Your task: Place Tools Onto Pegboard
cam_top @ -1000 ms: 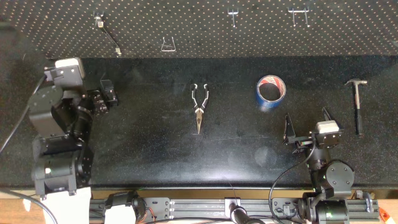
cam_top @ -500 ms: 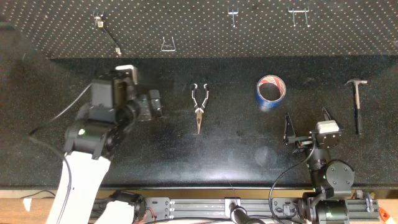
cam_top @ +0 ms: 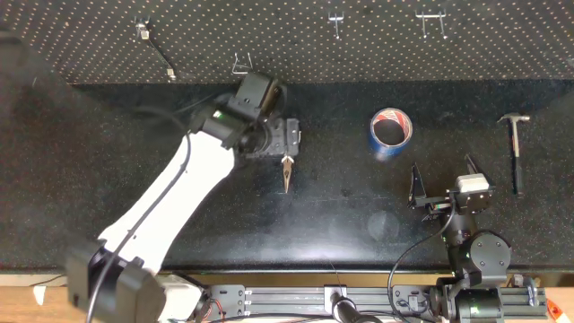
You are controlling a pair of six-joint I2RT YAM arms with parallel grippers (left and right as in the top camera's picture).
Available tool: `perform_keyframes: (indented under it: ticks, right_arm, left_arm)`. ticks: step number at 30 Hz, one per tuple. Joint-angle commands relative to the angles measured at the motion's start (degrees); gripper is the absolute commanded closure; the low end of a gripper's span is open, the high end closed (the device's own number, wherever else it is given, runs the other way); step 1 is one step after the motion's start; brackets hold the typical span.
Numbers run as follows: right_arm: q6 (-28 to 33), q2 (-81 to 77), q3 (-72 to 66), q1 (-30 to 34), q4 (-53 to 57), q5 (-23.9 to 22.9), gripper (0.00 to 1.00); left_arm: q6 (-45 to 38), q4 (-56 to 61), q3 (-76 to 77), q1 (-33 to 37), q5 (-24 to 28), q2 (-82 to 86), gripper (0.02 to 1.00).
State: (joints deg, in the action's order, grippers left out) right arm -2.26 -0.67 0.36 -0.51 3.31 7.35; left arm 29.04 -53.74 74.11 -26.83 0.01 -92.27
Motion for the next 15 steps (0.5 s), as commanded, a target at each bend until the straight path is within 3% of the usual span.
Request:
perform_keyframes:
  ticks: [1,15]
  right_arm:
    - [0.63,0.61,-0.11,-0.39,0.46,-0.50,0.025]
    - [0.63,0.61,-0.11,-0.39,0.46,-0.50,0.025]
  left_arm:
    - [1.20,-0.07,5.99,-2.36,-1.09,-7.06,0.020]
    - [3.98,-0.07,8.85,-3.67,-5.42,-15.96,0.020]
